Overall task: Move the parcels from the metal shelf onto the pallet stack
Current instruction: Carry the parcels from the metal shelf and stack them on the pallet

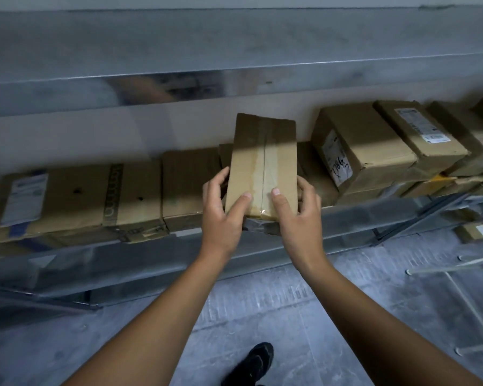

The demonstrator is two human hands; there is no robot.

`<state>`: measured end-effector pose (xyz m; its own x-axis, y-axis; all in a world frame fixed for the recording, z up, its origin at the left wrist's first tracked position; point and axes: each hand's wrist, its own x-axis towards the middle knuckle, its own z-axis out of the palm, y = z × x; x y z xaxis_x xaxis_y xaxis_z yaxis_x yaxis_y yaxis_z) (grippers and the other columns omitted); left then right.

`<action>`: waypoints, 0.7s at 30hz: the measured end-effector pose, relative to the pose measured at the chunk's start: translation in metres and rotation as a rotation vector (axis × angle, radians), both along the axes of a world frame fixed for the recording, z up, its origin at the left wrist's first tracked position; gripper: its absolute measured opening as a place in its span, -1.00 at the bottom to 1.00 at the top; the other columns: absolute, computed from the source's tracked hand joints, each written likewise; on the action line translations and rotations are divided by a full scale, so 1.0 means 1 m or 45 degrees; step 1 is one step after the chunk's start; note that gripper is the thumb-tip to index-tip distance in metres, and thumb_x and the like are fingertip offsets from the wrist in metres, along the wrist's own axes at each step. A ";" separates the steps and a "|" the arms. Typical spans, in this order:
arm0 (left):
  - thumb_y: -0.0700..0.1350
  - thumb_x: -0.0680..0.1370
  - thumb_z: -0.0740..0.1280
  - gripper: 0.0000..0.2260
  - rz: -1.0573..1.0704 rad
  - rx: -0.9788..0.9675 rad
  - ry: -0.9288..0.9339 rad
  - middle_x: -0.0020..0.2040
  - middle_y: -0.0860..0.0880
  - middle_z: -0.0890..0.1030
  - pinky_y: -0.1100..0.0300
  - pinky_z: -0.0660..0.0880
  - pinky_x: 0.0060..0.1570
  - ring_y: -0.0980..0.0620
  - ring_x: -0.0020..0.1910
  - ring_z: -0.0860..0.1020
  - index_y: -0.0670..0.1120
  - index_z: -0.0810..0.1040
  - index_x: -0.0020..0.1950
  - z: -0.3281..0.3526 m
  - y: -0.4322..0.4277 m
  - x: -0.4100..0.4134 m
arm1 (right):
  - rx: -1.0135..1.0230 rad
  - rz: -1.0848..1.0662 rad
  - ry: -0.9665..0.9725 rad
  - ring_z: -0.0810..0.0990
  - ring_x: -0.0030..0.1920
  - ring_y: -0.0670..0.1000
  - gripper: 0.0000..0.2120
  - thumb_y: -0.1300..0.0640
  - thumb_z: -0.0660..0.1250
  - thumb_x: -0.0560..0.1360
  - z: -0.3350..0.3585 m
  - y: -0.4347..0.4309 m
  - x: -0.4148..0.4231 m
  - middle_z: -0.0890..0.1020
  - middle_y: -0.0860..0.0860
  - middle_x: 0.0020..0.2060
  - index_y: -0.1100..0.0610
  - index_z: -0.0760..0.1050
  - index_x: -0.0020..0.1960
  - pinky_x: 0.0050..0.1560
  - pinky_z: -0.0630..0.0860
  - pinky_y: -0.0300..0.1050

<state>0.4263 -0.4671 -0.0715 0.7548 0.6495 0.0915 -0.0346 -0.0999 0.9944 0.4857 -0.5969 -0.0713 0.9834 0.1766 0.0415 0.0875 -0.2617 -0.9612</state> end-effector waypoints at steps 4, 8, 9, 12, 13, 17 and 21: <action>0.04 0.64 0.39 -0.62 0.131 0.016 -0.008 0.39 0.16 0.43 0.26 0.51 0.28 0.29 0.34 0.46 0.19 0.41 0.44 -0.004 0.042 -0.058 | -0.034 0.137 -0.027 0.48 0.37 -0.14 -0.42 -0.25 0.39 0.58 0.000 0.049 -0.045 0.40 -0.11 0.39 -0.13 0.36 0.54 0.41 0.53 0.06; 0.05 0.64 0.39 -0.61 0.277 -0.012 -0.019 0.42 0.12 0.43 0.25 0.54 0.25 0.24 0.35 0.48 0.19 0.39 0.44 -0.010 0.087 -0.129 | -0.074 0.274 -0.033 0.45 0.42 -0.10 -0.37 -0.28 0.37 0.57 0.003 0.104 -0.101 0.38 -0.10 0.42 -0.12 0.35 0.56 0.46 0.48 0.07; 0.04 0.64 0.40 -0.60 0.323 -0.014 -0.022 0.42 0.11 0.43 0.27 0.55 0.24 0.25 0.35 0.48 0.15 0.40 0.46 -0.011 0.100 -0.147 | -0.082 0.319 -0.035 0.45 0.43 -0.08 -0.36 -0.29 0.36 0.56 0.003 0.118 -0.117 0.38 -0.09 0.43 -0.11 0.35 0.57 0.47 0.47 0.08; 0.01 0.65 0.40 -0.55 0.439 -0.066 -0.042 0.43 0.03 0.48 0.16 0.58 0.25 0.18 0.34 0.53 0.06 0.39 0.52 -0.014 0.136 -0.204 | -0.092 0.450 -0.038 0.46 0.43 -0.05 -0.39 -0.22 0.39 0.60 0.005 0.164 -0.164 0.40 -0.07 0.41 -0.09 0.35 0.58 0.48 0.46 0.10; 0.01 0.64 0.40 -0.54 0.473 -0.076 -0.056 0.42 0.01 0.50 0.13 0.59 0.25 0.16 0.33 0.54 0.05 0.38 0.52 -0.013 0.148 -0.222 | -0.089 0.489 -0.044 0.47 0.43 -0.04 -0.40 -0.20 0.40 0.60 0.006 0.179 -0.180 0.40 -0.05 0.40 -0.07 0.36 0.58 0.47 0.46 0.11; 0.07 0.60 0.39 -0.53 0.643 -0.038 -0.089 0.39 0.04 0.53 0.08 0.60 0.21 0.14 0.31 0.56 0.11 0.40 0.50 -0.007 0.194 -0.299 | -0.054 0.672 -0.084 0.52 0.36 -0.11 -0.41 -0.19 0.41 0.58 0.012 0.241 -0.243 0.45 -0.01 0.37 -0.04 0.40 0.54 0.42 0.51 0.01; 0.05 0.60 0.39 -0.55 0.886 0.004 -0.111 0.35 0.10 0.54 0.13 0.60 0.21 0.16 0.30 0.56 0.09 0.43 0.48 -0.005 0.236 -0.377 | 0.000 0.904 -0.119 0.47 0.17 -0.45 -0.47 -0.17 0.41 0.57 0.010 0.303 -0.309 0.46 -0.02 0.29 -0.09 0.43 0.49 0.10 0.40 -0.58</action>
<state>0.0489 -0.2316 -0.0767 0.1536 0.9788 0.1353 -0.0408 -0.1306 0.9906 0.1771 -0.2941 -0.0615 0.6233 0.7726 0.1203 0.3190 -0.1108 -0.9413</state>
